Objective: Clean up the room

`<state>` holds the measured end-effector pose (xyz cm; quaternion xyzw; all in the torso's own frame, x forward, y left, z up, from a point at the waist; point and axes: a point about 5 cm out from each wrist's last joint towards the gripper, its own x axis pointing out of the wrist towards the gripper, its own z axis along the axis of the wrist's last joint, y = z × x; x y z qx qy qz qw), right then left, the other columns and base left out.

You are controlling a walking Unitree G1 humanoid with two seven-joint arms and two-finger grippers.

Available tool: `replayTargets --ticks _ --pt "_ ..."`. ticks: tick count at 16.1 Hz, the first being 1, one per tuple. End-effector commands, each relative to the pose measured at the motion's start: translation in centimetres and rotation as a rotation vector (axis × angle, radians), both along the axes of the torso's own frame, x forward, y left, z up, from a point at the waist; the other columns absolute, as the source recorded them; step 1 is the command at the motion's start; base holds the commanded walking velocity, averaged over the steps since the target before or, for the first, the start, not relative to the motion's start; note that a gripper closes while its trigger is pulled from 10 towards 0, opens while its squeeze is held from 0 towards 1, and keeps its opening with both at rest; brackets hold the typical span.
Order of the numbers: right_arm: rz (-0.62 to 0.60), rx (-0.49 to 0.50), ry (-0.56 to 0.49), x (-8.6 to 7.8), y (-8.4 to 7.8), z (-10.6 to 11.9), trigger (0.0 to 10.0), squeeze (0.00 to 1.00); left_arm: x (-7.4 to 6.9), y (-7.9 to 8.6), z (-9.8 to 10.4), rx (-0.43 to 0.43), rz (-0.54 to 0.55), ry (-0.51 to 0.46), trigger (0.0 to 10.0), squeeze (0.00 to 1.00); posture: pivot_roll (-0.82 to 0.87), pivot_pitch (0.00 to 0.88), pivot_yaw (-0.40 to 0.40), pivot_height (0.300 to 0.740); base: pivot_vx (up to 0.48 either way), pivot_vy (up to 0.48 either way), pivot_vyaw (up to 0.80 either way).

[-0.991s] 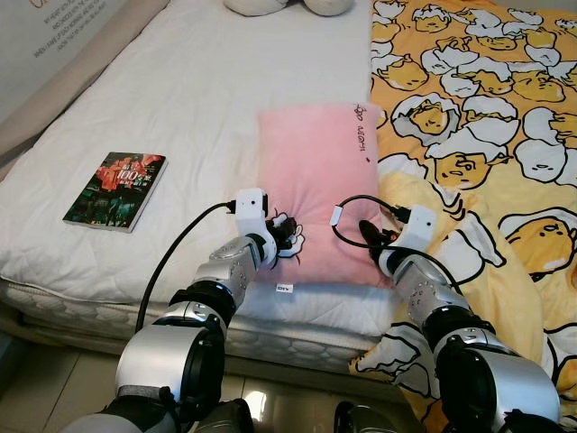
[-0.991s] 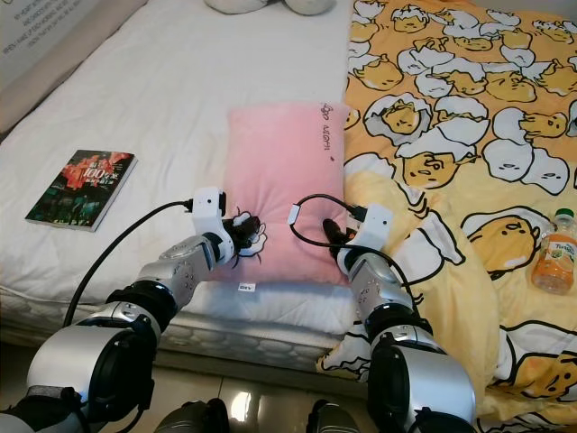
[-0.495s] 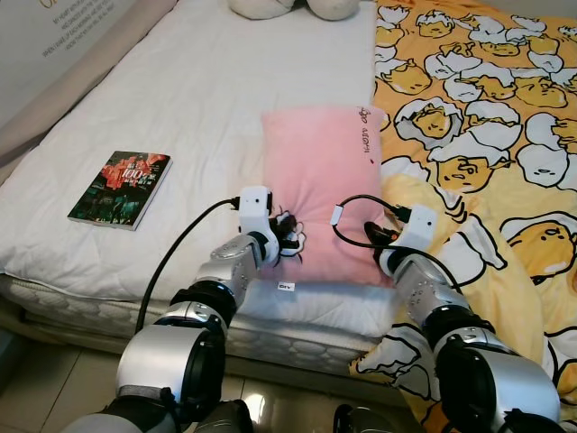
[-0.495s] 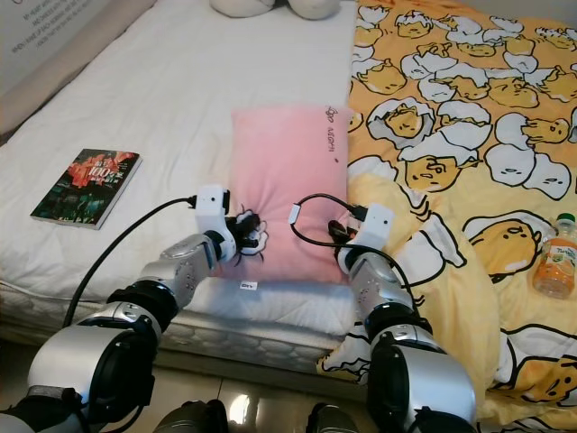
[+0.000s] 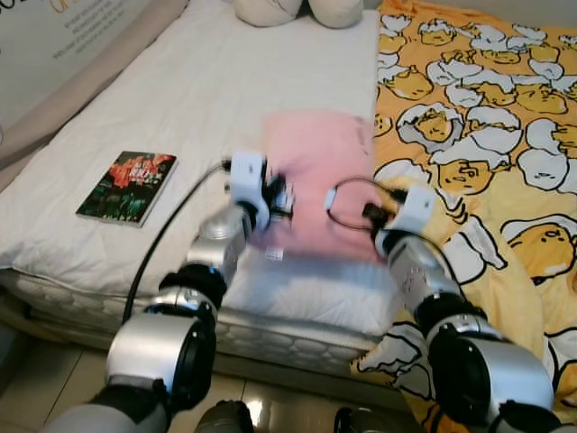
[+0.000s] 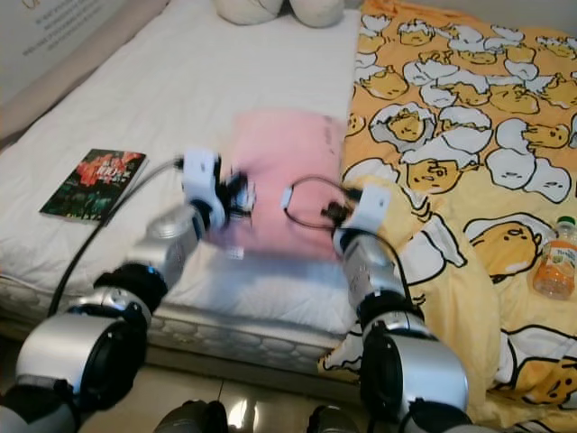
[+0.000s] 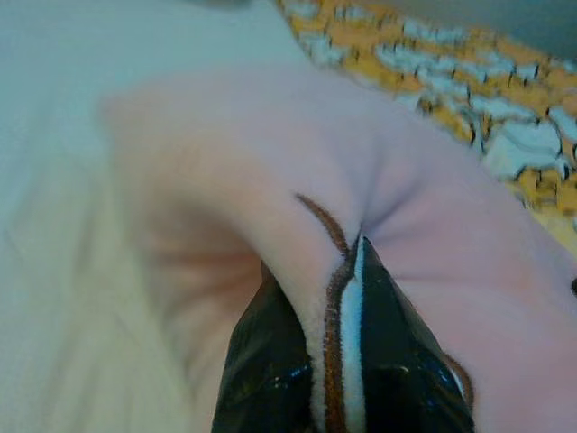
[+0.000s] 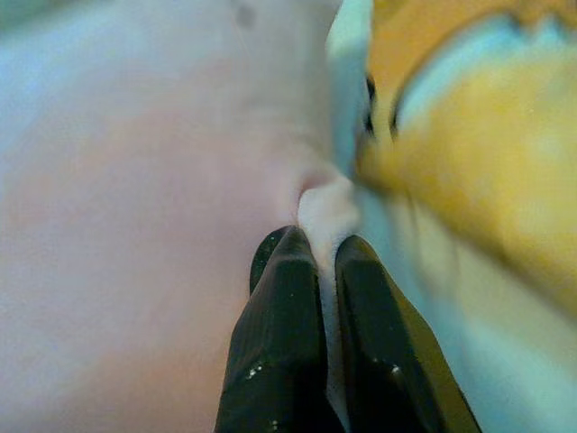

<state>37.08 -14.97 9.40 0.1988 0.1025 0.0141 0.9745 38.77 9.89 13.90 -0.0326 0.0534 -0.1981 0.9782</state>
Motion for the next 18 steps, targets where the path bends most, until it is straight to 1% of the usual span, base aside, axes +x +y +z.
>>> replayTargets --ticks 1,2,3,4,5,6,7,8,9,10,12,14,15,16,17,18 --pt "-0.067 -0.046 -0.121 1.0 -1.4 2.8 0.0 0.00 1.1 1.7 3.7 0.014 0.041 -0.148 0.0 0.00 0.00 0.000 0.032 0.740 0.000 0.000 0.00" --pt "-0.070 -0.077 -0.181 1.3 -1.6 4.1 0.0 0.00 1.5 2.0 5.1 0.017 0.045 -0.197 0.0 0.00 0.00 0.000 0.037 0.740 0.000 0.000 0.00" --pt "-0.085 -0.091 -0.245 1.7 -2.1 5.7 0.0 0.00 1.7 2.6 6.5 0.046 0.060 -0.251 0.0 0.00 -0.01 0.000 0.038 0.740 0.000 0.000 0.00" --pt "-0.092 -0.099 -0.264 1.8 -2.2 6.2 0.0 0.00 1.7 2.7 6.7 0.057 0.057 -0.264 8.8 0.00 -0.01 0.000 0.038 0.740 0.000 0.000 0.00" --pt "-0.097 -0.115 -0.294 1.9 -2.4 6.9 0.0 0.00 1.7 2.8 6.8 0.067 0.062 -0.276 10.0 0.00 -0.01 0.000 0.038 0.740 0.000 0.000 0.00" --pt "-0.099 -0.121 -0.307 1.9 -2.4 7.1 0.0 0.00 1.7 2.8 6.8 0.070 0.069 -0.279 10.0 0.00 -0.01 0.000 0.039 0.740 0.000 0.000 0.00" --pt "-0.109 -0.156 -0.354 1.8 -2.4 7.8 0.0 0.00 1.7 2.7 7.1 0.064 0.056 -0.309 10.0 0.00 -0.02 0.000 0.041 0.740 0.000 0.000 0.00" --pt "-0.115 -0.166 -0.363 1.5 -2.1 7.6 9.3 0.00 1.7 2.8 7.6 0.033 0.044 -0.327 10.0 0.00 -0.02 0.000 0.042 0.740 0.000 0.000 0.00" --pt "-0.120 -0.176 -0.364 1.1 -1.6 7.1 10.0 0.00 1.8 3.1 8.2 0.022 0.051 -0.337 10.0 0.00 -0.02 0.000 0.046 0.740 0.000 0.000 0.00" --pt "-0.109 -0.186 -0.359 0.7 -1.1 6.5 10.0 0.00 1.9 3.3 8.7 0.006 0.040 -0.352 10.0 0.00 -0.02 0.000 0.046 0.740 0.000 0.368 0.00" --pt "-0.112 -0.187 -0.323 0.2 -0.7 5.2 10.0 0.00 2.0 3.8 8.9 0.021 0.072 -0.359 10.0 0.00 -0.03 0.000 0.058 0.740 0.000 0.480 0.00" --pt "-0.112 -0.202 -0.318 -0.1 -0.8 4.7 10.0 0.00 1.9 4.0 8.5 0.040 0.116 -0.355 10.0 0.00 -0.03 0.000 0.066 0.740 0.000 0.480 0.00" --pt "-0.114 -0.207 -0.312 -0.2 -0.9 4.5 10.0 0.00 1.7 3.9 7.4 0.001 0.151 -0.329 10.0 0.00 -0.03 0.000 0.068 0.740 0.000 0.480 0.00" --pt "-0.116 -0.215 -0.311 -0.3 -0.9 4.4 10.0 0.00 1.4 3.4 6.7 -0.006 0.151 -0.330 10.0 0.00 -0.03 0.000 0.069 0.740 0.000 0.480 0.00" --pt "-0.124 -0.220 -0.310 -0.4 -1.1 4.5 10.0 0.00 1.1 2.8 6.3 0.006 0.144 -0.346 10.0 0.00 -0.03 0.000 0.063 0.740 0.000 0.480 0.00" --pt "-0.127 -0.221 -0.310 -0.4 -1.1 4.5 10.0 0.00 1.0 2.6 6.3 0.004 0.144 -0.350 10.0 0.00 -0.03 0.000 0.062 0.740 0.000 0.480 0.00"
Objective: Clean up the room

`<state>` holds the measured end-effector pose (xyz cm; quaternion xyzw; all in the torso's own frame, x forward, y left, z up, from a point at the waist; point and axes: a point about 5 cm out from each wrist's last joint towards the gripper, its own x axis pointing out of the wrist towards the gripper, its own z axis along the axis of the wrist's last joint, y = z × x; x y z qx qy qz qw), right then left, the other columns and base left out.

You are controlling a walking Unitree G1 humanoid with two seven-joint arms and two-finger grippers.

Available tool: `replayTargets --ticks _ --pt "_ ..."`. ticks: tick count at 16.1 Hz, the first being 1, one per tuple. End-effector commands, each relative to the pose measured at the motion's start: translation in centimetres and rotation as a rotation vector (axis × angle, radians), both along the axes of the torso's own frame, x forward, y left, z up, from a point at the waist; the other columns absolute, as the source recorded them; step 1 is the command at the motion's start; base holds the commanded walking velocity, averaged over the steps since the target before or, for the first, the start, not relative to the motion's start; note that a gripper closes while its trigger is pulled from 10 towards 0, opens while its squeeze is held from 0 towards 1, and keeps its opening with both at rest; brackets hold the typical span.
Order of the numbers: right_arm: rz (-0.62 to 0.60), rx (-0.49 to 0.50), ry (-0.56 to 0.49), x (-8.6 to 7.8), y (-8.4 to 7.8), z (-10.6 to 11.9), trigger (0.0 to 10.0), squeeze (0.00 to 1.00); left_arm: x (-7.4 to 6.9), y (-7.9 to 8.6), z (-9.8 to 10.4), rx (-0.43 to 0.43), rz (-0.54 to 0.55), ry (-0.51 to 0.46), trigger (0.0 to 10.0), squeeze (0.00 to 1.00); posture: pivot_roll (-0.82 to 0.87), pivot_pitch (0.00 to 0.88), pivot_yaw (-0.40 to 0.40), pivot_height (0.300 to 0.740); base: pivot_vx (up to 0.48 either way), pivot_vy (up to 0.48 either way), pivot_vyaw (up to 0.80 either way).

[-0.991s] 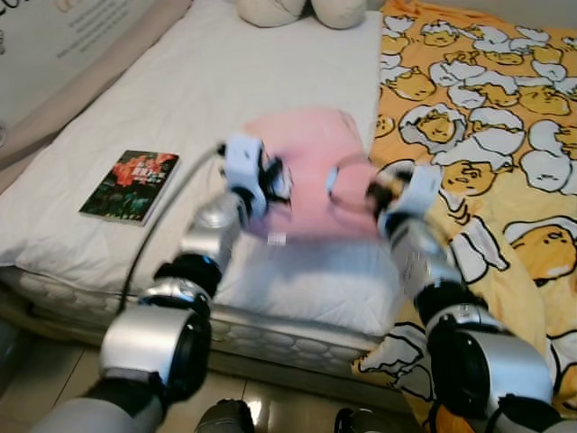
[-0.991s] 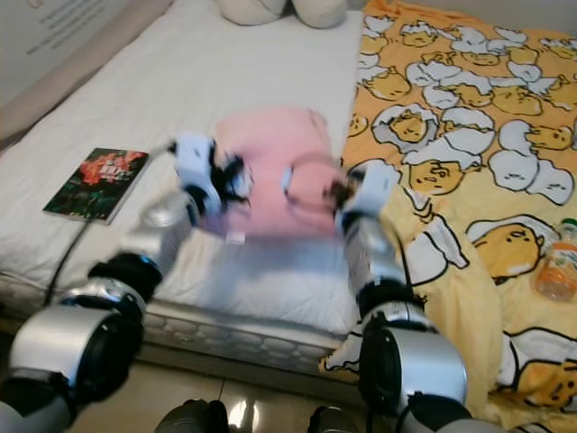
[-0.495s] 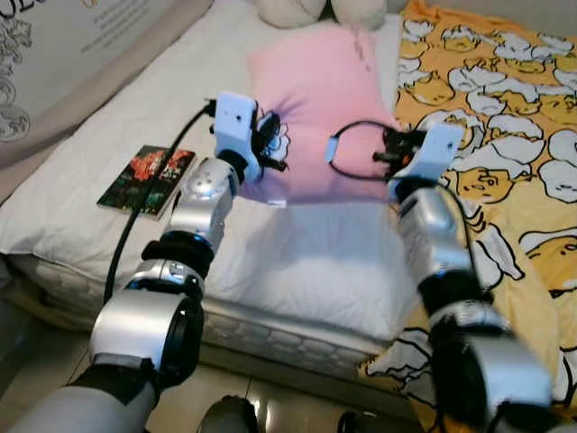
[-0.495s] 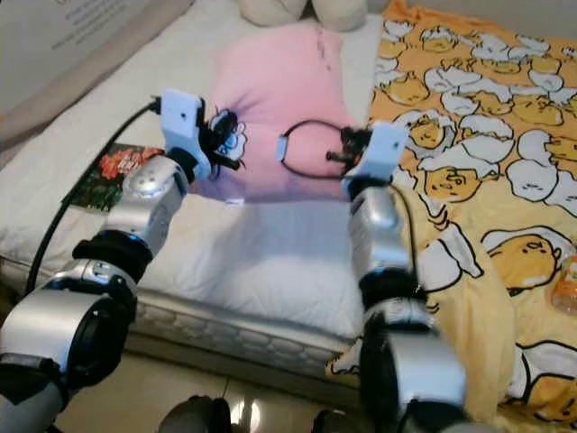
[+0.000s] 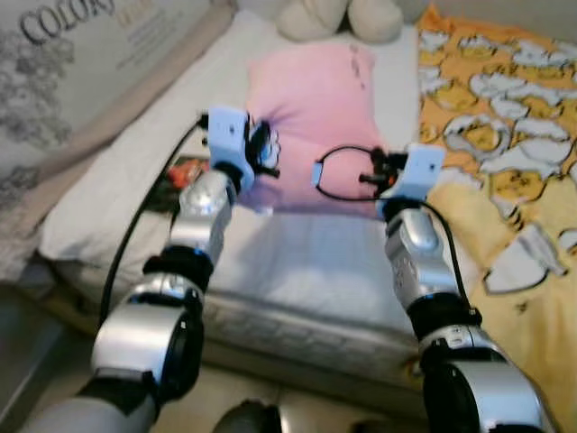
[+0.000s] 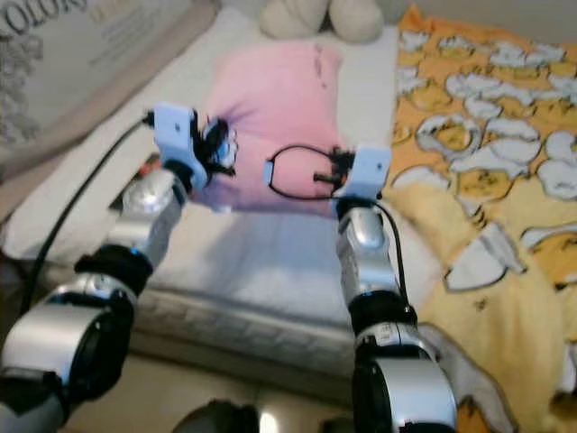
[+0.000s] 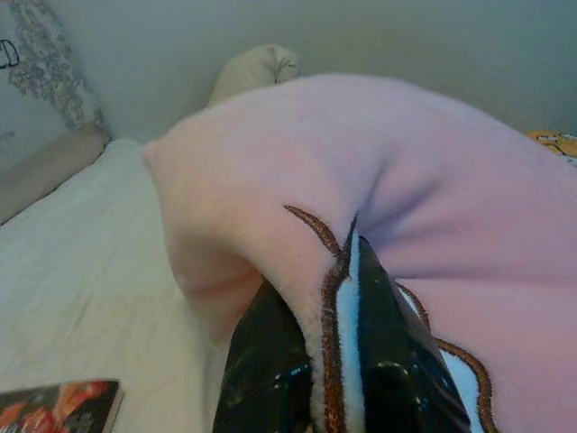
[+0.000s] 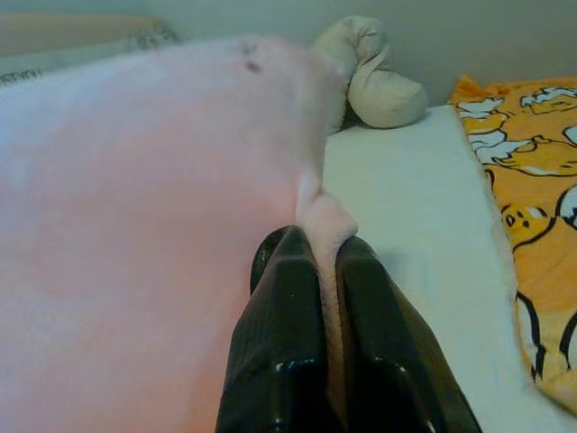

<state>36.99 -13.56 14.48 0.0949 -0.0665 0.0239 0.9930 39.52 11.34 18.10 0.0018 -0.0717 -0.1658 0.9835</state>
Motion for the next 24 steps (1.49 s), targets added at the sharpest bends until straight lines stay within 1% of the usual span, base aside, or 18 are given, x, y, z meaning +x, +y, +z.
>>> replayTargets --ticks 1,2,3,4,5,6,7,10,14,16,17,18,19,22,23,24 --pt "-0.099 -0.012 0.015 -0.3 -2.4 -0.4 10.0 0.00 0.2 1.0 2.4 0.008 0.058 -0.128 10.0 0.00 -0.02 0.000 0.058 0.740 0.000 0.480 0.00" --pt "-0.094 -0.023 0.009 -0.2 -2.3 -0.3 10.0 0.00 0.1 0.9 2.6 0.042 0.048 -0.147 10.0 0.00 -0.02 0.000 0.056 0.740 0.000 0.480 0.00" --pt "-0.094 -0.026 0.007 -0.2 -2.2 -0.3 10.0 0.00 0.2 1.0 2.6 0.049 0.053 -0.147 10.0 0.00 -0.02 0.000 0.055 0.740 0.000 0.480 0.00" --pt "-0.094 -0.025 0.007 -0.2 -2.1 -0.2 10.0 0.00 0.2 1.3 2.6 0.041 0.061 -0.139 10.0 0.00 -0.02 0.000 0.054 0.740 0.000 0.480 0.00" --pt "-0.091 -0.025 0.008 -0.2 -2.0 -0.2 10.0 0.00 0.2 1.0 2.5 0.027 0.026 -0.138 10.0 0.00 -0.02 0.000 0.053 0.740 0.000 0.480 0.00" --pt "-0.086 -0.029 0.012 -0.2 -1.9 -0.3 10.0 0.00 0.0 0.5 2.0 0.000 0.000 -0.114 10.0 0.00 -0.01 0.000 0.055 0.740 0.000 0.480 0.00" --pt "-0.084 -0.034 0.014 -0.3 -1.9 -0.4 10.0 0.00 -0.1 0.3 1.9 0.024 -0.002 -0.124 10.0 0.00 -0.01 0.000 0.054 0.740 0.000 0.480 0.00" --pt "-0.084 -0.041 0.021 -0.3 -2.1 -0.6 10.0 0.00 -0.2 0.3 1.3 -0.003 0.028 -0.096 10.0 0.00 -0.01 0.000 0.048 0.740 0.000 0.480 0.00" --pt "-0.081 -0.047 0.022 -0.3 -2.0 -0.6 10.0 0.00 -0.1 0.9 1.1 0.036 0.034 -0.091 10.0 0.00 -0.01 0.000 0.046 0.740 0.000 0.480 0.00" --pt "-0.080 -0.050 0.029 -0.4 -1.9 -0.9 10.0 0.00 0.1 1.3 1.0 0.063 0.070 -0.076 10.0 0.00 -0.01 0.000 0.046 0.740 0.000 0.452 0.00" --pt "-0.078 -0.053 0.032 -0.5 -1.9 -1.0 10.0 0.00 0.0 1.4 0.8 0.124 0.101 -0.085 10.0 0.00 -0.01 0.000 0.047 0.740 0.000 0.000 0.00" --pt "-0.075 -0.059 0.033 -0.6 -1.8 -1.0 10.0 0.00 -0.1 1.1 0.7 0.096 0.080 -0.090 10.0 0.00 -0.01 0.000 0.047 0.740 0.000 0.000 0.00" --pt "-0.075 -0.062 0.037 -0.6 -1.9 -1.2 10.0 0.00 -0.1 0.9 0.6 0.084 0.059 -0.074 10.0 0.00 -0.01 0.000 0.046 0.740 0.000 0.000 0.00" --pt "-0.076 -0.067 0.040 -0.6 -1.9 -1.2 10.0 0.00 -0.1 0.9 0.3 0.077 0.064 -0.055 10.0 0.00 -0.01 0.000 0.045 0.740 0.480 0.000 0.00" --pt "-0.073 -0.070 0.040 -0.6 -1.8 -1.2 10.0 0.00 -0.1 0.8 0.4 0.064 0.064 -0.064 10.0 0.00 -0.01 0.000 0.044 0.740 0.480 0.000 0.00" --pt "-0.058 -0.085 0.035 -0.6 -1.6 -1.1 10.0 0.00 -0.1 0.8 0.7 0.073 0.066 -0.080 10.0 0.00 -0.01 0.000 0.044 0.740 0.480 0.000 0.00"
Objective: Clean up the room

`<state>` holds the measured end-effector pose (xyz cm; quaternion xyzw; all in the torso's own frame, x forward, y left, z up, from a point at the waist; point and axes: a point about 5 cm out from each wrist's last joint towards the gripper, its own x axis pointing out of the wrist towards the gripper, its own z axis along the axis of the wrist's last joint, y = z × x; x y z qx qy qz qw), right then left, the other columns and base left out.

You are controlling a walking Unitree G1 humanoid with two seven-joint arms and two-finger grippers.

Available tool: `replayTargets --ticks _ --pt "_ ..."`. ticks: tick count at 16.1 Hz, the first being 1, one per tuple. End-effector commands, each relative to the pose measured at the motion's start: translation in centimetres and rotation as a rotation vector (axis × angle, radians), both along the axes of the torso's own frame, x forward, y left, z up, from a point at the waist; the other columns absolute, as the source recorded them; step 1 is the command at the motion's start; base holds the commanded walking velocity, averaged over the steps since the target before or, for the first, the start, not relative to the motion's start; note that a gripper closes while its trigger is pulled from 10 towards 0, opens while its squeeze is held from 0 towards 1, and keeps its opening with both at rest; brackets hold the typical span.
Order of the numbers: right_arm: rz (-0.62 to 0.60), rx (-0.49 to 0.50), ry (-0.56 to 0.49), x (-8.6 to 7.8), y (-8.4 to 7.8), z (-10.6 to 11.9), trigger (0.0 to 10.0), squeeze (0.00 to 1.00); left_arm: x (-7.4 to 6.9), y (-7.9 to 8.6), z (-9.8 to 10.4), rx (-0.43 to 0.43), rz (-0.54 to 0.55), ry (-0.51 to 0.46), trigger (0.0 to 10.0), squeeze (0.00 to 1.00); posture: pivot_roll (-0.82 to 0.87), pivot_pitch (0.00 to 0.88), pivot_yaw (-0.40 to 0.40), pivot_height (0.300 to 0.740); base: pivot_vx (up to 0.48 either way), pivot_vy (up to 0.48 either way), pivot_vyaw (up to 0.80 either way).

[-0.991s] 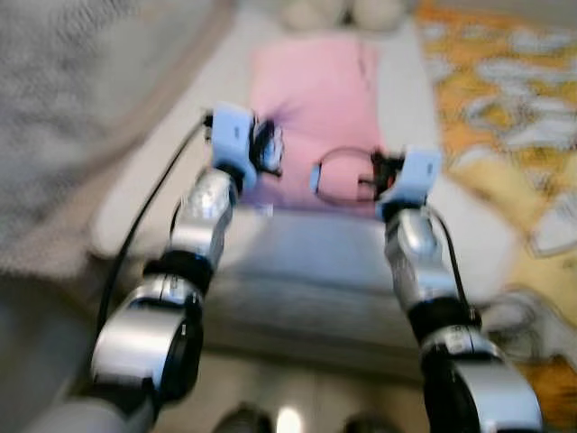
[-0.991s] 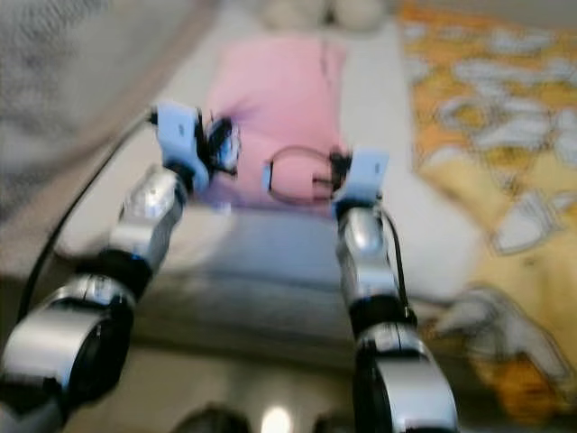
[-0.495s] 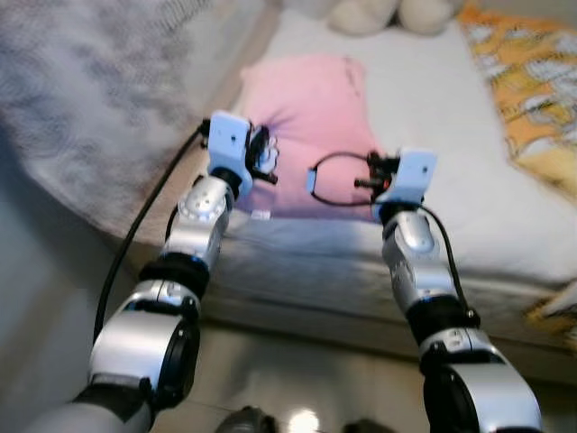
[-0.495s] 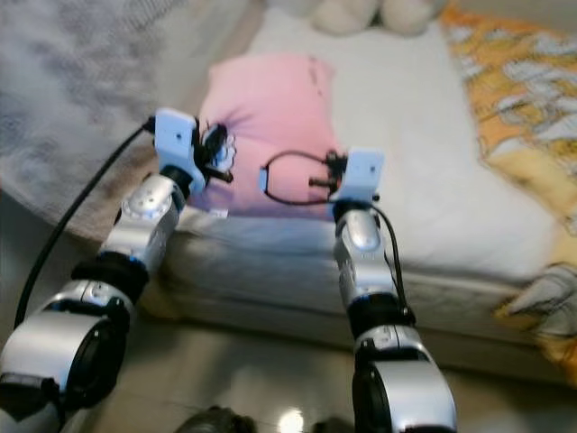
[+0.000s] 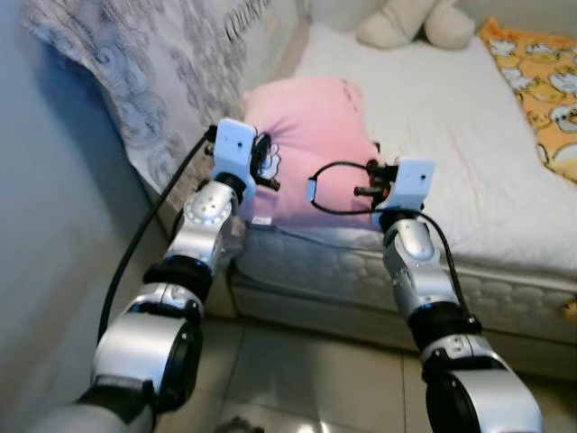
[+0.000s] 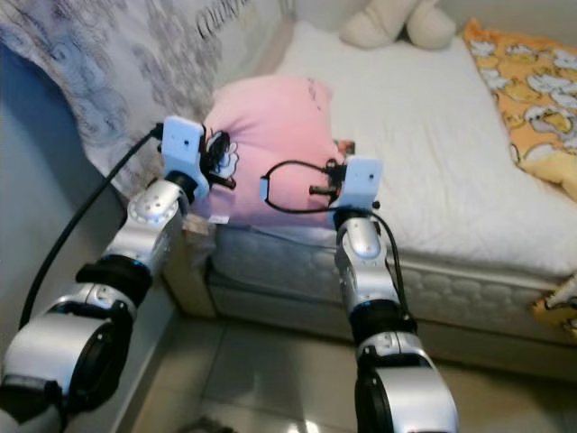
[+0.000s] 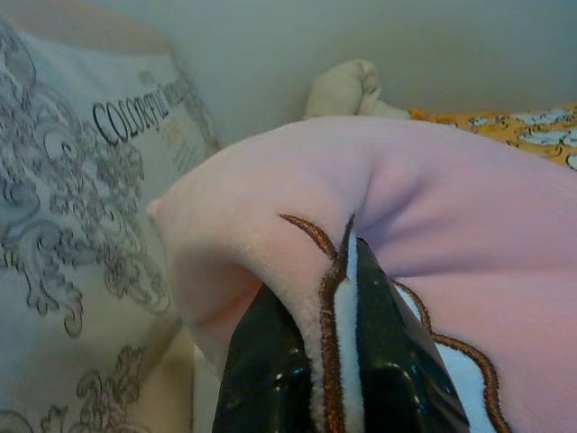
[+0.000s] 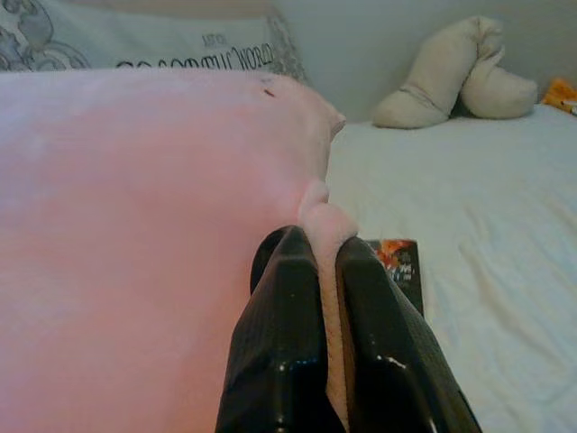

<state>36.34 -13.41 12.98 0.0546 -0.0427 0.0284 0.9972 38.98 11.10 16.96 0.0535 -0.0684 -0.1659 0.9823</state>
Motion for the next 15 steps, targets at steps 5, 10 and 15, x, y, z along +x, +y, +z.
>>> replayTargets --ticks 5,10,15 --pt "-0.064 0.018 0.007 0.01 -1.70 -0.02 10.0 0.00 0.42 0.94 1.86 -0.026 0.060 -0.076 10.0 0.00 -0.01 0.000 0.044 0.740 0.480 0.000 0.00" --pt "-0.071 0.011 0.016 -0.06 -1.94 -0.22 10.0 0.00 0.42 0.69 1.57 -0.019 0.059 -0.063 10.0 0.00 -0.02 0.000 0.046 0.740 0.480 0.000 0.00" --pt "-0.051 0.001 0.013 0.05 -1.34 -0.06 10.0 0.00 0.57 0.69 1.69 -0.017 0.073 -0.057 10.0 0.00 -0.02 0.000 0.049 0.740 0.480 0.000 0.00"
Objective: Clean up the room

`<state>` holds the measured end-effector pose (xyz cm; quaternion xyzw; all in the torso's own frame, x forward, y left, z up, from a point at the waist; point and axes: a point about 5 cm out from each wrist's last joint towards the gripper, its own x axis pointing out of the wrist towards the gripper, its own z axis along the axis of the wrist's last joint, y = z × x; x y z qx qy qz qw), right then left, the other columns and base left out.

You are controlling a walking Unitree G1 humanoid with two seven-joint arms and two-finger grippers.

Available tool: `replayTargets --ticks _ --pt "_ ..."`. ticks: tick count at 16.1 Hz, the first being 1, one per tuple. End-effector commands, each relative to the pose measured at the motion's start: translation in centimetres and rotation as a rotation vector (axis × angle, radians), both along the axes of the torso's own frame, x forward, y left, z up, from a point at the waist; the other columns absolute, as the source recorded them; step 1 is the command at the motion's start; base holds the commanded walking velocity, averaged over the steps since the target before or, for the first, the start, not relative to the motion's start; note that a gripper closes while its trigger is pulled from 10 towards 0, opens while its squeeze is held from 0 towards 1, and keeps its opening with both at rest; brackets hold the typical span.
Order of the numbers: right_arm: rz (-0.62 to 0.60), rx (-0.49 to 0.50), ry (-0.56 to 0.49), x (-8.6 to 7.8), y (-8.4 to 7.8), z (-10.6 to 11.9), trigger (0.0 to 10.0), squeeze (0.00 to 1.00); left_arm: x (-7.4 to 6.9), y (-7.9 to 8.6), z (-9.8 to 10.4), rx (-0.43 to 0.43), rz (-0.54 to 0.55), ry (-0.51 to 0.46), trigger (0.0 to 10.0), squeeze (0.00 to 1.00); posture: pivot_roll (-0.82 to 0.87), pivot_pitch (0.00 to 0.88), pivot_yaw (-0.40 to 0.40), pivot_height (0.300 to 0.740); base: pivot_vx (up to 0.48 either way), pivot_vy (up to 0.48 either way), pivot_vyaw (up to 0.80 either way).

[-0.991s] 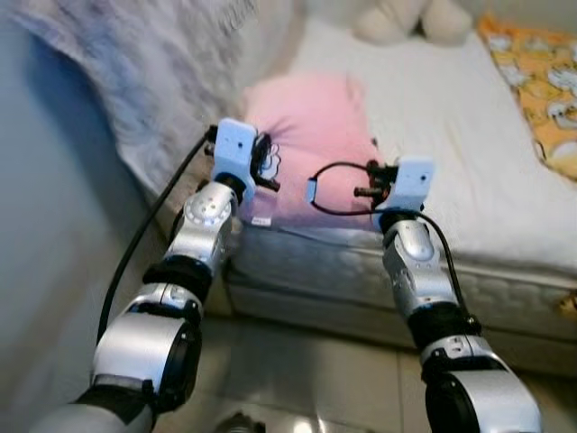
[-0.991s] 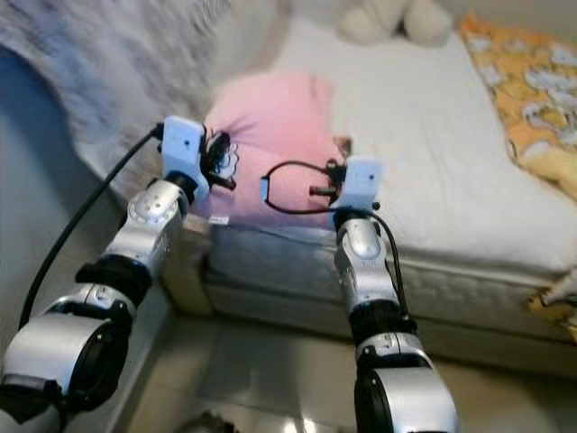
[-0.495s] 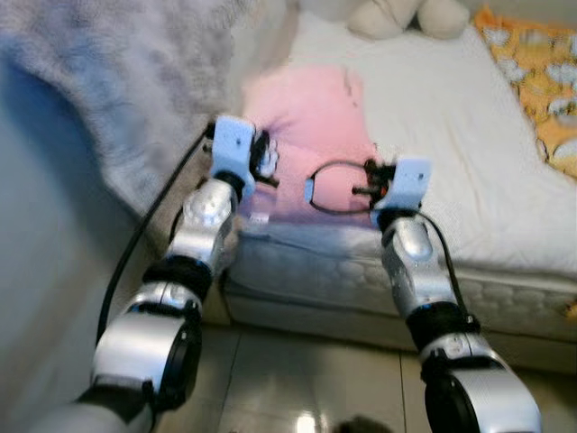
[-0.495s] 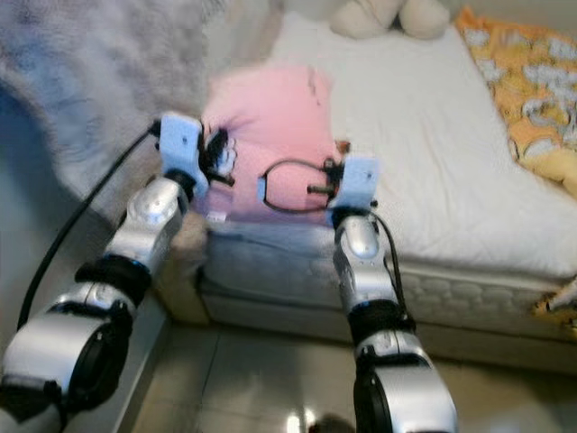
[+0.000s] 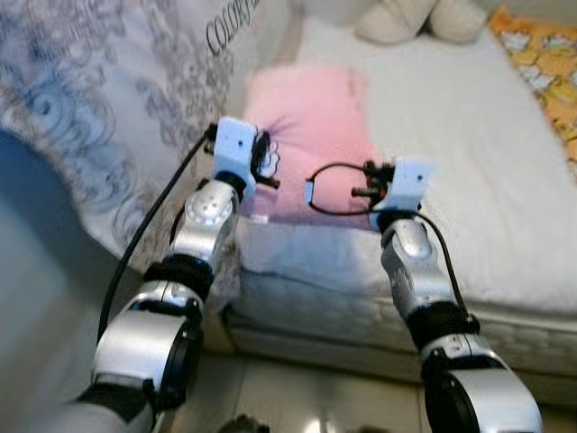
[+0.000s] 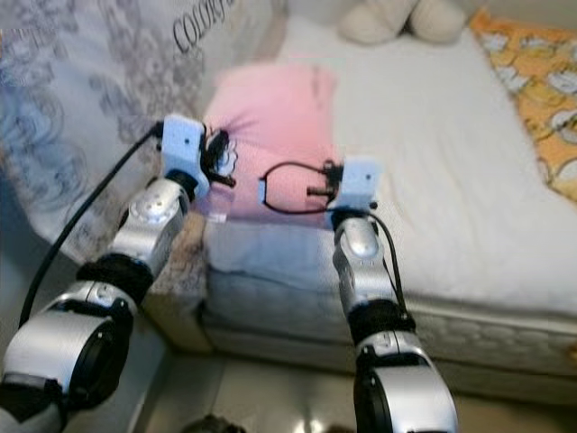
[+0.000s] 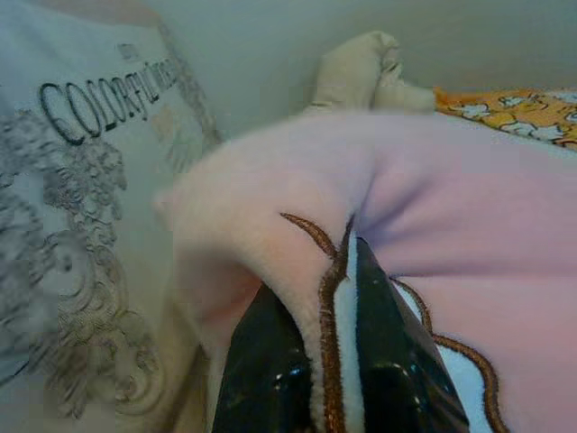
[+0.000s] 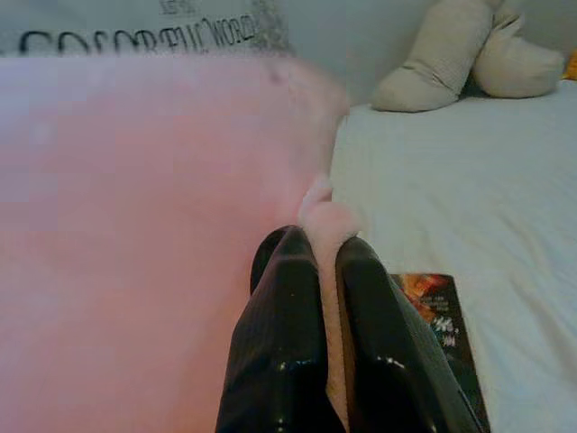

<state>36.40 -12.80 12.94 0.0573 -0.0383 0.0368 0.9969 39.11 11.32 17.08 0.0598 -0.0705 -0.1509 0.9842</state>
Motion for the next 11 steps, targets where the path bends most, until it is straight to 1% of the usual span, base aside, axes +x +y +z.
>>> replayTargets --ticks 1,8,11 --pt "-0.067 -0.004 0.005 -0.01 -1.93 -0.03 10.0 0.00 0.46 0.59 1.57 -0.026 0.046 -0.050 10.0 0.00 -0.02 0.000 0.049 0.740 0.480 0.000 0.00" --pt "-0.062 -0.007 0.008 -0.10 -1.73 -0.21 10.0 0.00 0.59 1.10 1.55 -0.027 0.068 -0.040 10.0 0.00 -0.02 0.000 0.042 0.740 0.480 0.000 0.00" --pt "-0.029 0.000 0.028 -0.20 -1.10 -0.59 10.0 0.00 0.63 1.28 1.17 -0.032 0.085 -0.018 10.0 0.00 -0.02 0.000 0.036 0.740 0.480 0.000 0.00"
